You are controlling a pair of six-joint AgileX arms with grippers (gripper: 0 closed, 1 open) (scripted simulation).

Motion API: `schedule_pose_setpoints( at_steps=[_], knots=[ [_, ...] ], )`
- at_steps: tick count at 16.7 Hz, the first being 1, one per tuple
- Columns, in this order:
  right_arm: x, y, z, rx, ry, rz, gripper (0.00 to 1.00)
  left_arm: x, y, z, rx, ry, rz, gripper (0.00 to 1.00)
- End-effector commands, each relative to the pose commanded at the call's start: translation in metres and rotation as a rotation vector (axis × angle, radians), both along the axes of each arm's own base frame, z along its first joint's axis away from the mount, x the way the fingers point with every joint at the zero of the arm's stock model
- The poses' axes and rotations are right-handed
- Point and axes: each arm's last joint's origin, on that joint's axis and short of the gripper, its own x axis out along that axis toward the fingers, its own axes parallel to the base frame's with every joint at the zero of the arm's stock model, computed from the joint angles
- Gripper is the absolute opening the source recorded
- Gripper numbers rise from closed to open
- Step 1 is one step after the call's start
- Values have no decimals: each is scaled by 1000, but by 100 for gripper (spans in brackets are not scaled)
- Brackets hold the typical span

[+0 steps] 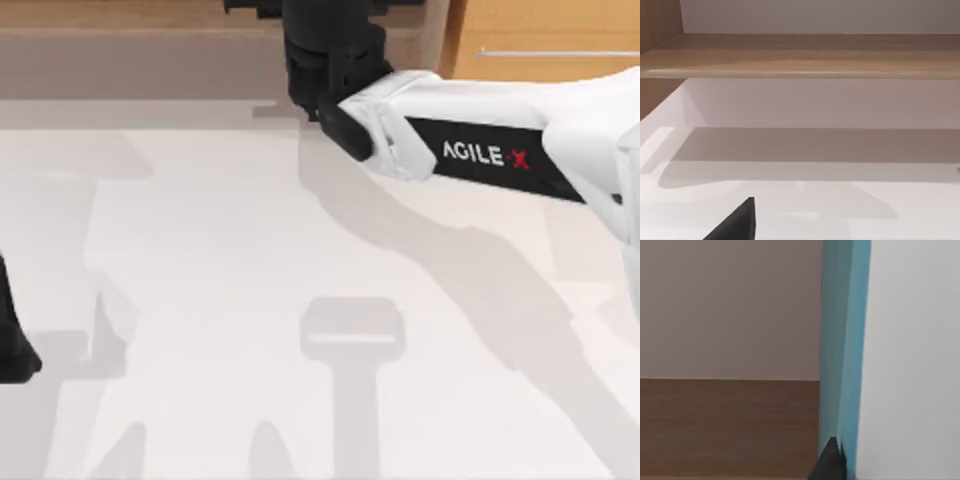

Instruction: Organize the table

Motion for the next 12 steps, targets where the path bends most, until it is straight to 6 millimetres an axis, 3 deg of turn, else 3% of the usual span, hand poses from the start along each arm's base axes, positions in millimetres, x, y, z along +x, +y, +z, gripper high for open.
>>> schedule_pose_setpoints(
  at_steps=[8,12],
  knots=[
    [-36,0,14,0,0,0,0,0,0,0,0,0,0,100],
    [-40,0,15,0,0,0,0,0,0,0,0,0,0,100]
  ],
)
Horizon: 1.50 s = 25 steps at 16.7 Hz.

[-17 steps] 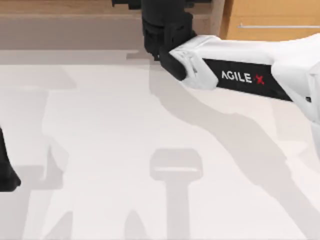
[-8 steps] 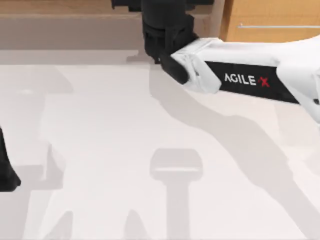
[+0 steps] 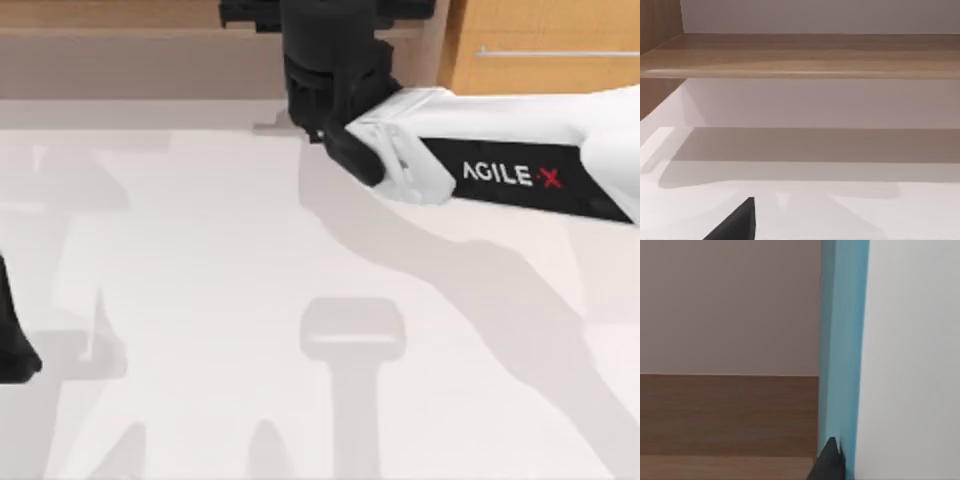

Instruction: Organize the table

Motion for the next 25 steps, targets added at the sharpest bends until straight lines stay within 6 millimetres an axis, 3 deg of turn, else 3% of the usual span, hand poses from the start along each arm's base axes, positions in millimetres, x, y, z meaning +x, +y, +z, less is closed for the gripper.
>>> schedule_pose_setpoints(
  at_steps=[6,12,18,25],
  knots=[
    [-8,-13,10,55,7,59,0,0,0,0,0,0,0,100],
    [-57,-55,23,239,107,315,0,0,0,0,0,0,0,100],
    [-109,-142,5,477,312,468,0,0,0,0,0,0,0,100],
    [-132,-266,-35,862,450,265,0,0,0,0,0,0,0,100]
  ],
)
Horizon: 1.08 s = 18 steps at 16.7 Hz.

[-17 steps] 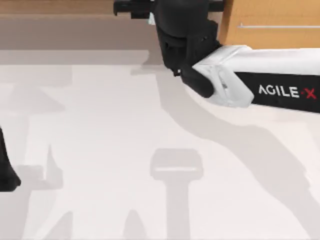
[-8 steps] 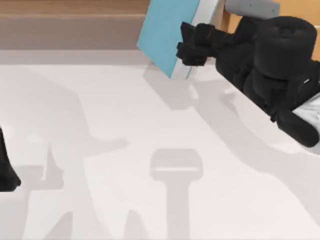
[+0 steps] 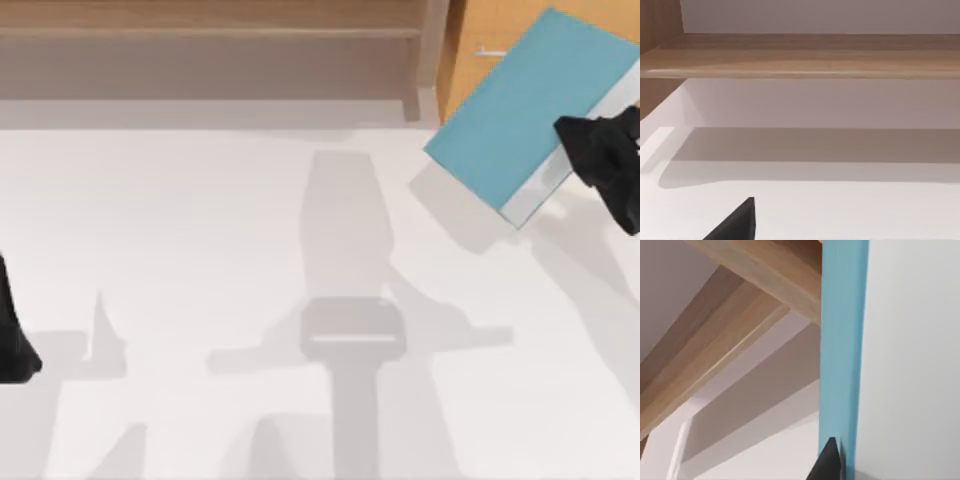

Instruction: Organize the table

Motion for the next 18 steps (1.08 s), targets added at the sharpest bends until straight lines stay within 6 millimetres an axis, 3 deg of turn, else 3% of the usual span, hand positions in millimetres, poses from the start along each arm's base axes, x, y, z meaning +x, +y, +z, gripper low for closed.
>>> schedule_pose_setpoints(
  at_steps=[7,12,15,18],
  knots=[
    [8,-110,-16,306,116,-389,0,0,0,0,0,0,0,100],
    [31,-179,-16,480,106,-578,0,0,0,0,0,0,0,100],
    [49,-212,-19,552,97,-619,0,0,0,0,0,0,0,100],
    [68,-232,-26,596,101,-611,0,0,0,0,0,0,0,100]
  ],
)
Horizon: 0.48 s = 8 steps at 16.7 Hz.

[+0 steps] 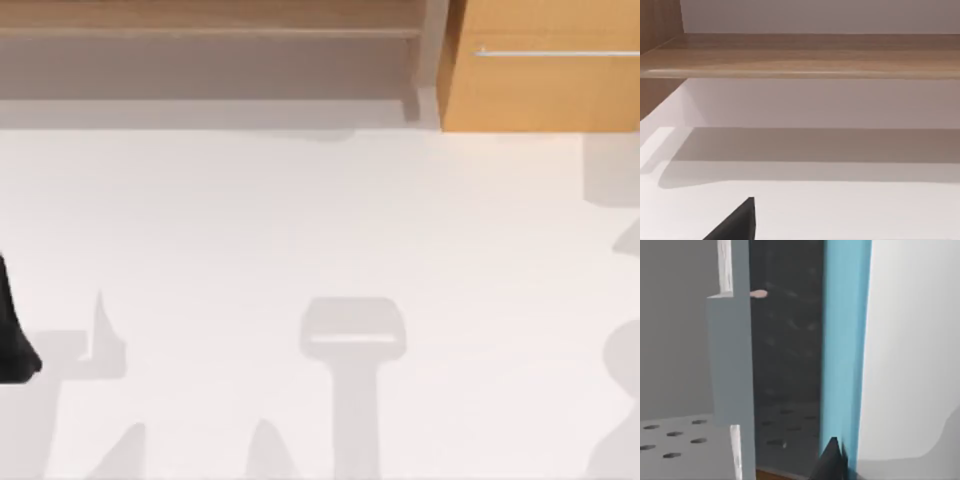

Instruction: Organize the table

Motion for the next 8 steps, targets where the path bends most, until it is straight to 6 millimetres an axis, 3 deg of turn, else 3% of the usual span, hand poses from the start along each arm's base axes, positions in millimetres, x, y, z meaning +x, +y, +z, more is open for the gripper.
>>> schedule_pose_setpoints(
  at_steps=[3,8],
  knots=[
    [10,-8,-7,23,3,14,0,0,0,0,0,0,0,100],
    [10,-6,-7,23,4,17,0,0,0,0,0,0,0,100]
  ],
)
